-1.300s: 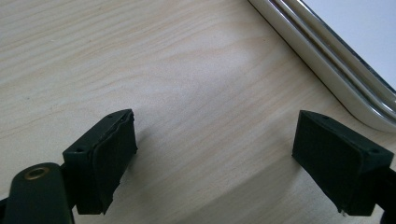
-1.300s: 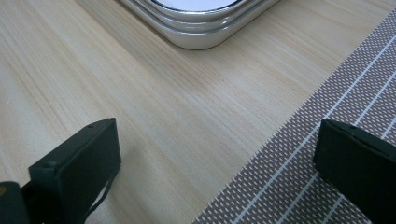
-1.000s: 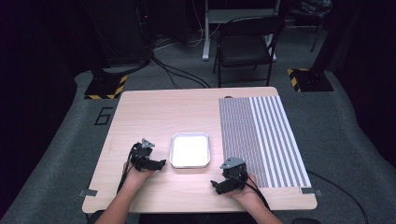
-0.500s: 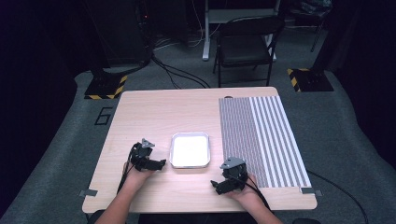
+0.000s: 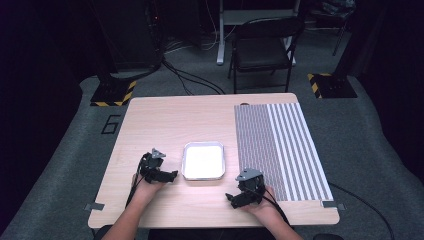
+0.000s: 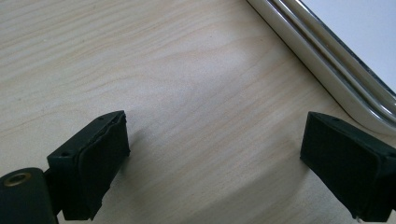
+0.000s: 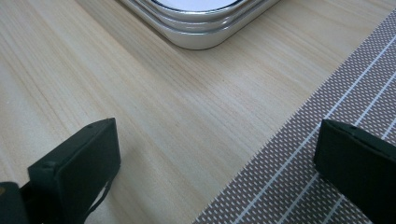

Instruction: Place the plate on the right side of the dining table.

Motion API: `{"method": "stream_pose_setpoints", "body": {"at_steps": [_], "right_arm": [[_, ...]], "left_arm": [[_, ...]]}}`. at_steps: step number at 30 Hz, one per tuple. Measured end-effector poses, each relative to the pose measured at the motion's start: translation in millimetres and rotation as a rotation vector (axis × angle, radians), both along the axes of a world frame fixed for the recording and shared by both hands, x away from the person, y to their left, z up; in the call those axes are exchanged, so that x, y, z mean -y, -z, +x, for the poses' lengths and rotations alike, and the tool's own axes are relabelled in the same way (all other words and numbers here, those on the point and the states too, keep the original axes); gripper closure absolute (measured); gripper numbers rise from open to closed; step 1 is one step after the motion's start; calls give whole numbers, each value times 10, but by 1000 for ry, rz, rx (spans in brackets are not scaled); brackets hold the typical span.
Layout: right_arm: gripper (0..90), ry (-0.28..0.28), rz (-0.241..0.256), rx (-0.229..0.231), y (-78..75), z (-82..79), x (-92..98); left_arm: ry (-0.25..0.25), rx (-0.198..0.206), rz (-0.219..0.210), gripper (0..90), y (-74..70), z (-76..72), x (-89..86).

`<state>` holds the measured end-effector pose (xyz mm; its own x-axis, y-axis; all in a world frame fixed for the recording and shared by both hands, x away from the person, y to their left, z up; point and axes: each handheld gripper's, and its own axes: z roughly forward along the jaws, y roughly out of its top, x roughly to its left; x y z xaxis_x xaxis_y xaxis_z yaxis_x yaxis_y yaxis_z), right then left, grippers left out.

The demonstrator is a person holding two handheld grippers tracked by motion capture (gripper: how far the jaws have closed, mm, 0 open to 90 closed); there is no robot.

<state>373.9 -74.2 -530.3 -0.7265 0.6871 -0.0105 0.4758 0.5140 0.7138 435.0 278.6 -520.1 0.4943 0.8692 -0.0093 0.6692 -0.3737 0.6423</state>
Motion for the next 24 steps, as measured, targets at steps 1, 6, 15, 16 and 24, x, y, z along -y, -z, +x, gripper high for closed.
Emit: {"method": "stream_pose_setpoints", "body": {"at_steps": [1, 6, 15, 16, 24], "right_arm": [[0, 0, 0, 0, 0, 0, 0], [0, 0, 0, 0, 0, 0, 0], [0, -3, -1, 0, -1, 0, 1], [0, -1, 0, -2, -2, -2, 0], [4, 31, -2, -14, -31, -29, -24]], "left_arm": [[-1, 0, 0, 74, 0, 1, 1], [-1, 1, 0, 75, 1, 3, 2], [7, -5, 2, 101, -16, 9, -12], [2, -6, 4, 114, -22, 7, -14], [-23, -36, -44, 236, -78, 4, -54]]}}
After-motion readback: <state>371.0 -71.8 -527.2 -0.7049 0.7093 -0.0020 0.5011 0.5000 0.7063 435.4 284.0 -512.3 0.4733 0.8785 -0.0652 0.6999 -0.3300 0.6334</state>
